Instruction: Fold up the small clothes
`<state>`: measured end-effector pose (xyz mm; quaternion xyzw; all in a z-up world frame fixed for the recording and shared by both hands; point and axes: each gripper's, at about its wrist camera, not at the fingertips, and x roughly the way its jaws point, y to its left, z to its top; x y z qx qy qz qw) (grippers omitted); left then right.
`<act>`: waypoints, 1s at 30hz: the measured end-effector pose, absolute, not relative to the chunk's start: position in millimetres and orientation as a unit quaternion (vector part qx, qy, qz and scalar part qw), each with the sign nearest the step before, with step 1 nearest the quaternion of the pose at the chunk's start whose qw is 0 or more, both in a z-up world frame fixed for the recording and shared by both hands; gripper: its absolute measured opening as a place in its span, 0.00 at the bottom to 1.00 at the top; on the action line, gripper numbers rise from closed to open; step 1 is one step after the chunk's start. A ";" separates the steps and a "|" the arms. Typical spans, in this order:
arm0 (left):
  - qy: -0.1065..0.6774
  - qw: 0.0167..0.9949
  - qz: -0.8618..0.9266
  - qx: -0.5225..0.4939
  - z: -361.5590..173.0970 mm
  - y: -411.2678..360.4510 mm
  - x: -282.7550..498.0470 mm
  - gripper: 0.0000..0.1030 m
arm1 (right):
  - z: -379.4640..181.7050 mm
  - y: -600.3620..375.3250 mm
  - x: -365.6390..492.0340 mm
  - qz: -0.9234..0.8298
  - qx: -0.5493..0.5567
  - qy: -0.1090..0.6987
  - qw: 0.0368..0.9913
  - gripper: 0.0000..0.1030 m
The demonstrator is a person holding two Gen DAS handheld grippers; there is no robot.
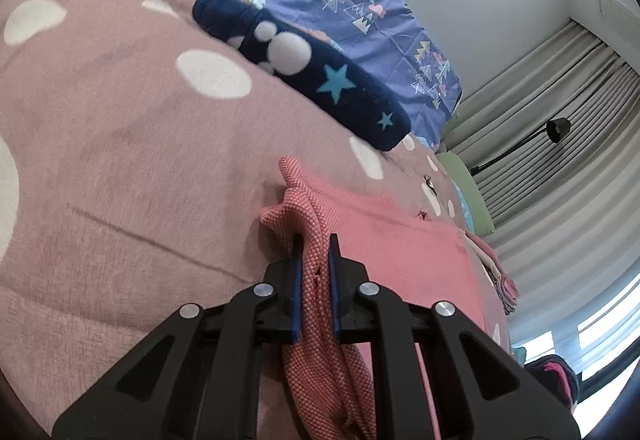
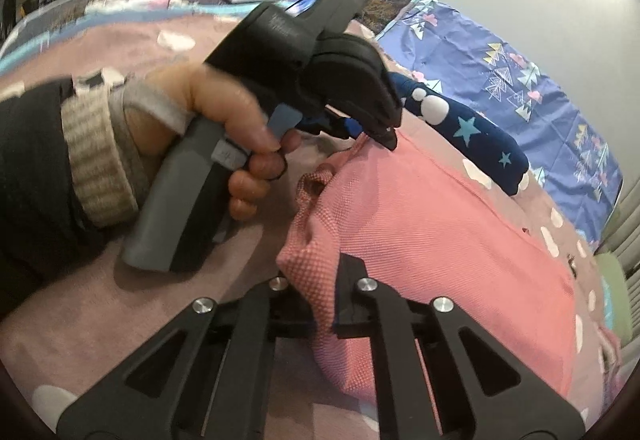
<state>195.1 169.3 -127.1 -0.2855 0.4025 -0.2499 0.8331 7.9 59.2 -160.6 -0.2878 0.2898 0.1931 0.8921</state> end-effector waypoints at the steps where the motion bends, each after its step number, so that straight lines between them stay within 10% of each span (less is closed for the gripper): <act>1: 0.396 0.837 -0.252 -0.281 -118.9 165.8 193.5 0.10 | -155.9 55.9 7.7 0.195 -0.279 0.287 0.895 0.04; 30: 0.391 0.879 -0.240 -0.132 -24.3 -19.0 187.9 0.09 | -88.8 -149.7 2.1 0.155 0.013 0.296 0.943 0.04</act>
